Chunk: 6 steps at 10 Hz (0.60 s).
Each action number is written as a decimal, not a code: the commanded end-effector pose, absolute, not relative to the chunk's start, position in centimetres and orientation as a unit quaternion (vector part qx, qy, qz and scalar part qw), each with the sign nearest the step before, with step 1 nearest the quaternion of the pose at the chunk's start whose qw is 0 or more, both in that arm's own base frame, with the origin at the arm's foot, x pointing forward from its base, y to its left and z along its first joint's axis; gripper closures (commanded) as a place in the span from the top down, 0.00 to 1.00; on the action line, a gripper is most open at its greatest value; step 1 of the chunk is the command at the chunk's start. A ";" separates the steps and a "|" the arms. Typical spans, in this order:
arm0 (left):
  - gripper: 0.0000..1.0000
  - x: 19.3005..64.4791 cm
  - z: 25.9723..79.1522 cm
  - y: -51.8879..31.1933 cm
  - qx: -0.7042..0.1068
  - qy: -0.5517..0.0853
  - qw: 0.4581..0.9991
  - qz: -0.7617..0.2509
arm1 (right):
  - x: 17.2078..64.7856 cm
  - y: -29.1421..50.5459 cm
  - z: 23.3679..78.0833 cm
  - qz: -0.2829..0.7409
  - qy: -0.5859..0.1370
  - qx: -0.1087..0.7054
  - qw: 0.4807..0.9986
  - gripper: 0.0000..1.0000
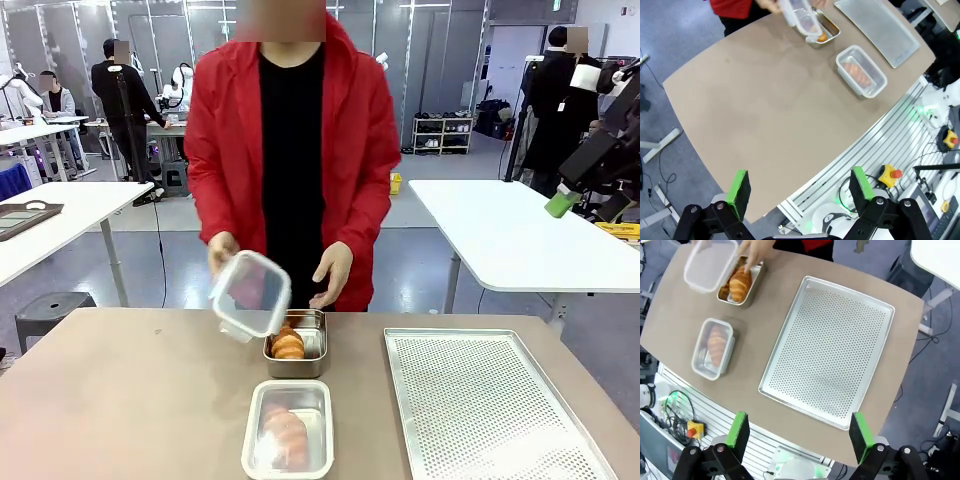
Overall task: Place the bread into the airtight container.
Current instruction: Pick up a Butter Roll and place it into an empty Airtight Container.
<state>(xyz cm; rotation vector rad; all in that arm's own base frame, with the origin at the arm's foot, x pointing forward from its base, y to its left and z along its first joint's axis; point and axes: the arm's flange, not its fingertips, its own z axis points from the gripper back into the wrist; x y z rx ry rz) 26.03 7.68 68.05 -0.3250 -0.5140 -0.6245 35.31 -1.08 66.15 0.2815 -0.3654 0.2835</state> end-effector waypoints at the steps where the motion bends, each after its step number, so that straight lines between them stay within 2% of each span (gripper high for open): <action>1: 1.00 26.0 68.2 7.7 -0.160 -0.251 0.903 -0.311 | 35.5 -1.1 66.3 0.140 -0.179 0.136 0.964 1.00; 6: 1.00 26.0 68.2 7.7 -0.160 -0.251 0.903 -0.311 | 35.5 -1.1 66.3 0.140 -0.179 0.136 0.964 1.00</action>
